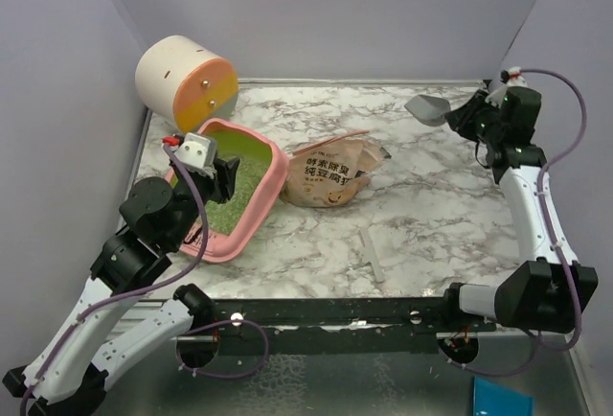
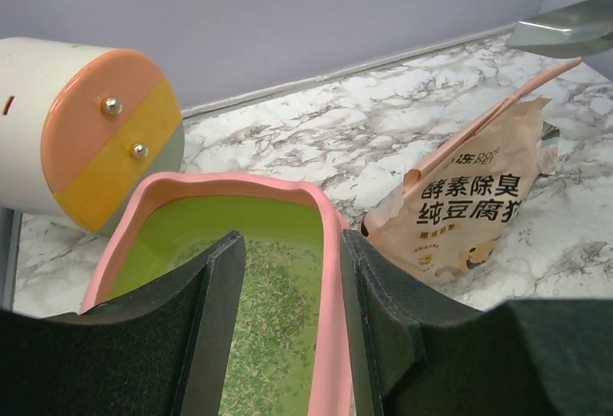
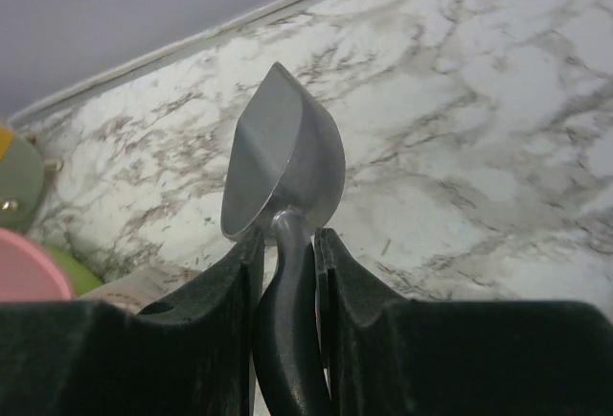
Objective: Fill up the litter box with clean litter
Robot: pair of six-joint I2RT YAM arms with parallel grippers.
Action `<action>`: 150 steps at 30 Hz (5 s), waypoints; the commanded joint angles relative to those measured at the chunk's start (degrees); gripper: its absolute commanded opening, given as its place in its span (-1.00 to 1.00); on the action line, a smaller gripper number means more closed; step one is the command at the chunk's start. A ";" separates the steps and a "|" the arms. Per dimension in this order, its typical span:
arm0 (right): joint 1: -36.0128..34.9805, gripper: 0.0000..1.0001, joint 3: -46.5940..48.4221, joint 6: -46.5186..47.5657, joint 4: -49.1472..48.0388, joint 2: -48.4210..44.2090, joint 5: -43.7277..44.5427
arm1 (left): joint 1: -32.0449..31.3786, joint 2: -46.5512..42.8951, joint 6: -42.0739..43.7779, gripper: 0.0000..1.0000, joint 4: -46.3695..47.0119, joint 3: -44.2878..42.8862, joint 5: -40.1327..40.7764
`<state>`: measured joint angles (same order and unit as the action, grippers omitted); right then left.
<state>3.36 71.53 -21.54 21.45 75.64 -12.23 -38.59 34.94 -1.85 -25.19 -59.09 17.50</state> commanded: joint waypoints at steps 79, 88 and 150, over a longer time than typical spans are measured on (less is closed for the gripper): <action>-3.37 0.07 -16.44 4.05 -10.34 0.86 -35.03 | 7.38 16.13 -2.44 0.44 29.94 15.00 -33.00; -8.42 0.05 -11.49 7.33 -5.95 6.54 -30.01 | 7.54 20.56 -3.04 0.44 32.24 13.96 -35.00; -13.02 0.03 -36.00 14.13 -15.61 -27.88 -10.58 | 30.68 49.19 -35.66 -1.00 67.51 11.84 -63.05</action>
<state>-9.67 34.61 -10.41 8.69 43.66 -27.99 -9.23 82.85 -35.70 38.59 -45.34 -49.58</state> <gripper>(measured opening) 0.520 0.010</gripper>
